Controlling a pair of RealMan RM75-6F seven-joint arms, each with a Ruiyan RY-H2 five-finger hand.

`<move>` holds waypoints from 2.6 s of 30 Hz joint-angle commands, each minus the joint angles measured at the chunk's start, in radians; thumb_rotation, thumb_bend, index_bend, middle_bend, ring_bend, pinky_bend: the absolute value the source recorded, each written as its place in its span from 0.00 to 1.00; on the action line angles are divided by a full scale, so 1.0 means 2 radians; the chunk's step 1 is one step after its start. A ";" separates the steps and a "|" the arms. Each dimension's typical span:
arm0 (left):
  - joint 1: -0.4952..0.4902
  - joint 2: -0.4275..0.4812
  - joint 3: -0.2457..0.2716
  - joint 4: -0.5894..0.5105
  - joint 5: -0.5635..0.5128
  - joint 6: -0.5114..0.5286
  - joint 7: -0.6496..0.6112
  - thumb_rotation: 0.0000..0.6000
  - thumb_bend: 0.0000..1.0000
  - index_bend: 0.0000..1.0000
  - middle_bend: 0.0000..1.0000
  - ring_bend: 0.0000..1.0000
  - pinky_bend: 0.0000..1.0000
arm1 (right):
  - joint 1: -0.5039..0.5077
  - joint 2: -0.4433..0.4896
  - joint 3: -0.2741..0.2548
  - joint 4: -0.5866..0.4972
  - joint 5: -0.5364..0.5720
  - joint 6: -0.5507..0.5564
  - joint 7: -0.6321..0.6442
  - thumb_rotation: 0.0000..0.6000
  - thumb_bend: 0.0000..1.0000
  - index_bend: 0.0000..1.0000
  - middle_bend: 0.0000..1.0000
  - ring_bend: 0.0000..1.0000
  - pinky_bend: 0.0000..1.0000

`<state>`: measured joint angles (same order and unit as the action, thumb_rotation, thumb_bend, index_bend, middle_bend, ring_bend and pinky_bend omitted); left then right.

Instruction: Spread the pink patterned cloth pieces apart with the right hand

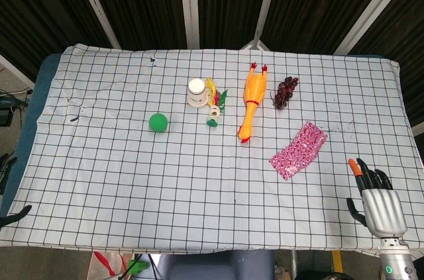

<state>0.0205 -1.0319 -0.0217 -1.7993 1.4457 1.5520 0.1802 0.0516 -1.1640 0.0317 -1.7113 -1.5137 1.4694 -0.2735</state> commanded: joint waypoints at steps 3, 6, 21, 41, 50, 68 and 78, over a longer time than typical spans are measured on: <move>0.001 0.001 -0.001 -0.002 -0.006 0.000 0.000 1.00 0.20 0.11 0.02 0.05 0.06 | 0.014 -0.012 -0.006 0.002 0.006 -0.032 -0.028 1.00 0.42 0.03 0.10 0.20 0.14; -0.001 0.001 -0.002 -0.003 -0.010 -0.005 0.002 1.00 0.20 0.11 0.02 0.05 0.06 | 0.028 -0.023 -0.004 0.004 0.012 -0.056 -0.045 1.00 0.42 0.04 0.19 0.25 0.14; -0.003 0.000 -0.005 -0.006 -0.019 -0.009 0.012 1.00 0.20 0.11 0.02 0.05 0.06 | 0.102 -0.084 0.034 0.015 0.083 -0.151 -0.149 1.00 0.41 0.11 0.53 0.49 0.19; -0.004 0.000 -0.007 -0.006 -0.025 -0.010 0.015 1.00 0.20 0.11 0.02 0.05 0.06 | 0.153 -0.135 0.037 0.027 0.156 -0.191 -0.238 1.00 0.56 0.16 0.61 0.55 0.23; -0.004 -0.001 -0.007 -0.007 -0.026 -0.011 0.017 1.00 0.20 0.11 0.02 0.05 0.06 | 0.165 -0.145 0.028 0.032 0.177 -0.199 -0.258 1.00 0.56 0.17 0.61 0.55 0.23; -0.006 -0.002 -0.006 -0.007 -0.028 -0.013 0.021 1.00 0.20 0.11 0.02 0.05 0.06 | 0.177 -0.146 0.014 0.035 0.221 -0.200 -0.280 1.00 0.56 0.18 0.61 0.55 0.23; -0.006 -0.003 -0.007 -0.008 -0.029 -0.012 0.024 1.00 0.20 0.11 0.02 0.05 0.06 | 0.181 -0.149 0.000 0.036 0.222 -0.205 -0.275 1.00 0.56 0.18 0.61 0.55 0.23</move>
<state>0.0089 -1.0373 -0.0350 -1.8150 1.3886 1.5271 0.2278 0.4138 -1.4613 0.0338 -1.6388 -1.0693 1.0605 -0.8246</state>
